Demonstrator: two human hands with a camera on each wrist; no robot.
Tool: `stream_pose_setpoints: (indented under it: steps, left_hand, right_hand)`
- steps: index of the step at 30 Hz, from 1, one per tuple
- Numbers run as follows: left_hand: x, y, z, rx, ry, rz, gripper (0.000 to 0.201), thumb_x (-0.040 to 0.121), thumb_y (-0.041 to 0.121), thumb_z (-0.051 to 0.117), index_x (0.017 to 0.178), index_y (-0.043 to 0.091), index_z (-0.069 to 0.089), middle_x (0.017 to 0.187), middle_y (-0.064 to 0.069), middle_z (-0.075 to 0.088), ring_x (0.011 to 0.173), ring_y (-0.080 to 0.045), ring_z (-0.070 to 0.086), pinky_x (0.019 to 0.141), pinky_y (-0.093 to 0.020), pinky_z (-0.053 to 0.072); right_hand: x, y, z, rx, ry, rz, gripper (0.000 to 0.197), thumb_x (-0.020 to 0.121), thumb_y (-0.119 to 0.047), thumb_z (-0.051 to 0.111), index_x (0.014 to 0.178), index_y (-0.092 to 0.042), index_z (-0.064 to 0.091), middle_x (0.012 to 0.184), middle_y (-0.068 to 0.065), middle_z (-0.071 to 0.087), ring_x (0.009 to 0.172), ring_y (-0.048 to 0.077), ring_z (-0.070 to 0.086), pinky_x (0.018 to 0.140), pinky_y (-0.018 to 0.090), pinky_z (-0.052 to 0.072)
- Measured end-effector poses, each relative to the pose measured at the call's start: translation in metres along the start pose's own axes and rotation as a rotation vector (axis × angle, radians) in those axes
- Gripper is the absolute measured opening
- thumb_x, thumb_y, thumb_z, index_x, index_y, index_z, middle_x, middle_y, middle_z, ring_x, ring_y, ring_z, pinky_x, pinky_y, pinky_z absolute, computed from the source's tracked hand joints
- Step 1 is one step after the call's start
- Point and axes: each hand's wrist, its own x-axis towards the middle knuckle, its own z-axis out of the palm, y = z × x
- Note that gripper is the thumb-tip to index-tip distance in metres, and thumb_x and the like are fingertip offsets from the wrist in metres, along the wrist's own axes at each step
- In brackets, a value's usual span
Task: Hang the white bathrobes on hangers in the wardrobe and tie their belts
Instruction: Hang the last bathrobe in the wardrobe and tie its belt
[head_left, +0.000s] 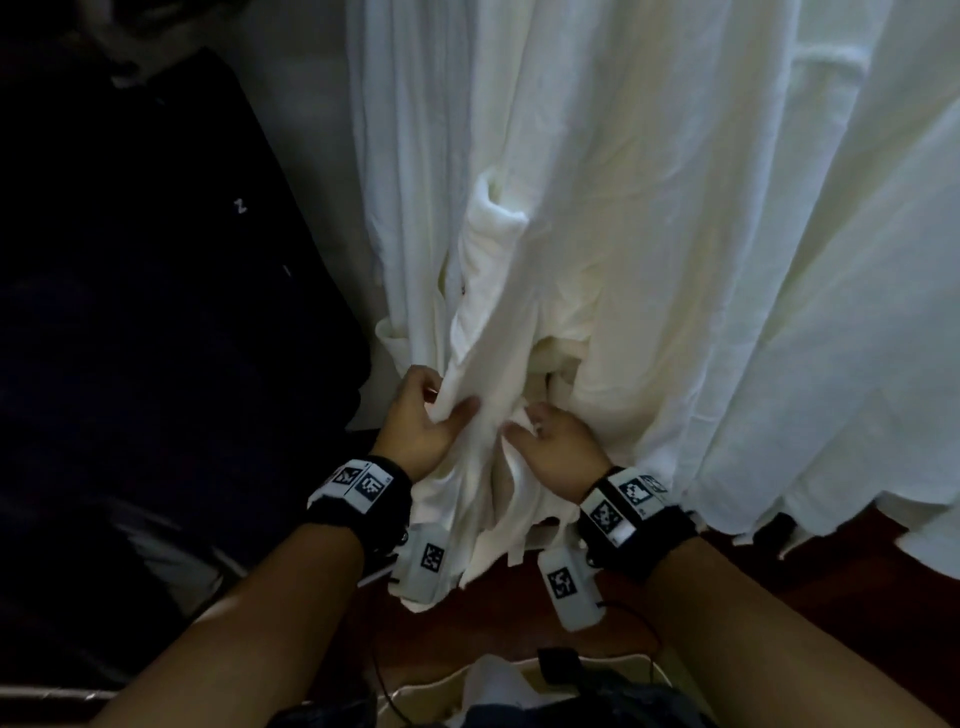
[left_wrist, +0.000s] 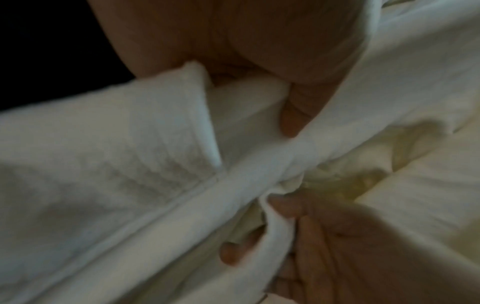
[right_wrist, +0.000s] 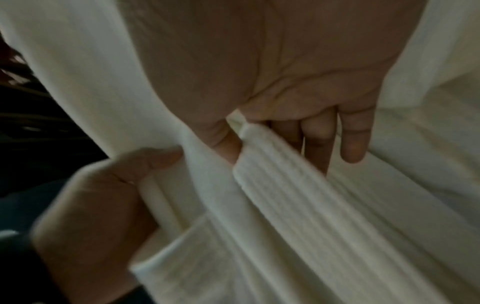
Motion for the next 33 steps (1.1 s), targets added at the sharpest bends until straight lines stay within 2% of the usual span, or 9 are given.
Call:
stream_pose_setpoints:
  steps: [4, 6, 9, 12, 15, 18, 21, 24, 33]
  left_hand:
    - [0.013, 0.011, 0.008, 0.148, 0.182, -0.031, 0.045, 0.081, 0.051, 0.07, 0.096, 0.009, 0.06, 0.088, -0.006, 0.067, 0.078, -0.021, 0.063, 0.068, -0.032, 0.052]
    - [0.019, 0.017, 0.013, 0.11, 0.022, -0.009, 0.032, 0.085, 0.039, 0.07, 0.102, 0.012, 0.064, 0.09, 0.001, 0.069, 0.082, -0.016, 0.064, 0.071, -0.027, 0.053]
    - [0.017, 0.029, 0.016, -0.143, -0.42, 0.005, 0.023, 0.085, -0.003, 0.067, 0.105, 0.008, 0.062, 0.087, 0.004, 0.067, 0.081, -0.009, 0.066, 0.067, -0.015, 0.051]
    - [0.029, 0.026, 0.005, -0.249, -0.35, -0.094, 0.03, 0.081, -0.018, 0.052, 0.08, 0.008, 0.065, 0.069, 0.0, 0.068, 0.064, -0.01, 0.066, 0.056, -0.022, 0.051]
    - [0.066, 0.007, -0.013, -0.289, -0.016, -0.236, 0.028, 0.087, -0.011, 0.042, 0.075, 0.012, 0.052, 0.065, -0.008, 0.06, 0.058, -0.023, 0.063, 0.047, -0.026, 0.048]
    - [0.108, -0.007, -0.032, -0.034, 0.14, -0.132, 0.014, 0.088, 0.003, 0.056, 0.098, 0.012, 0.055, 0.093, -0.012, 0.063, 0.088, -0.03, 0.061, 0.074, -0.035, 0.051]
    - [0.143, -0.006, -0.049, 0.191, 0.131, -0.055, 0.063, 0.084, 0.02, 0.069, 0.138, 0.007, 0.039, 0.134, -0.015, 0.051, 0.118, -0.032, 0.052, 0.102, -0.039, 0.043]
    - [0.172, -0.003, -0.058, 0.215, 0.107, -0.116, 0.09, 0.084, 0.031, 0.071, 0.153, 0.015, 0.014, 0.153, -0.012, 0.031, 0.135, -0.032, 0.039, 0.111, -0.038, 0.035]
    - [0.145, 0.005, -0.058, 0.242, -0.168, 0.102, 0.027, 0.082, 0.028, 0.076, 0.097, 0.006, 0.072, 0.094, -0.01, 0.073, 0.082, -0.022, 0.065, 0.074, -0.029, 0.051]
  right_hand:
    - [-0.036, -0.035, -0.036, 0.415, -0.085, -0.187, 0.034, 0.081, -0.03, 0.076, 0.107, -0.024, 0.055, 0.091, 0.005, 0.068, 0.072, 0.02, 0.068, 0.06, 0.034, 0.055]
    - [-0.052, -0.053, -0.052, 0.468, -0.318, -0.225, 0.023, 0.086, -0.011, 0.071, 0.105, -0.009, 0.058, 0.082, 0.015, 0.066, 0.055, 0.015, 0.063, 0.048, 0.026, 0.05]
    - [-0.053, -0.066, -0.053, 0.308, -0.425, -0.261, 0.015, 0.087, -0.007, 0.07, 0.101, -0.003, 0.067, 0.094, 0.019, 0.067, 0.059, 0.024, 0.066, 0.054, 0.03, 0.055]
    - [-0.035, -0.06, -0.037, 0.203, -0.315, -0.253, 0.017, 0.091, -0.013, 0.066, 0.107, -0.013, 0.072, 0.102, 0.011, 0.07, 0.057, 0.025, 0.065, 0.062, 0.033, 0.055]
    - [-0.023, -0.058, -0.03, 0.14, -0.225, -0.189, 0.025, 0.094, -0.024, 0.063, 0.118, -0.028, 0.069, 0.094, -0.011, 0.069, 0.058, 0.017, 0.063, 0.071, 0.03, 0.055]
    - [-0.016, -0.061, -0.025, 0.135, -0.224, -0.112, 0.029, 0.095, -0.033, 0.061, 0.124, -0.034, 0.065, 0.059, -0.024, 0.062, 0.065, 0.006, 0.061, 0.08, 0.023, 0.052]
    - [-0.009, -0.064, -0.017, 0.173, -0.193, -0.093, 0.034, 0.092, -0.04, 0.063, 0.125, -0.033, 0.065, 0.095, -0.026, 0.067, 0.087, -0.01, 0.058, 0.085, 0.013, 0.044]
    - [-0.001, -0.064, -0.006, 0.106, -0.114, -0.1, 0.037, 0.088, -0.046, 0.066, 0.123, -0.035, 0.064, 0.118, -0.012, 0.061, 0.11, -0.002, 0.053, 0.093, 0.015, 0.035]
    - [0.029, -0.061, 0.029, -0.131, 0.022, -0.007, 0.043, 0.08, -0.05, 0.07, 0.119, -0.034, 0.06, 0.107, -0.009, 0.058, 0.096, 0.01, 0.057, 0.084, 0.024, 0.046]
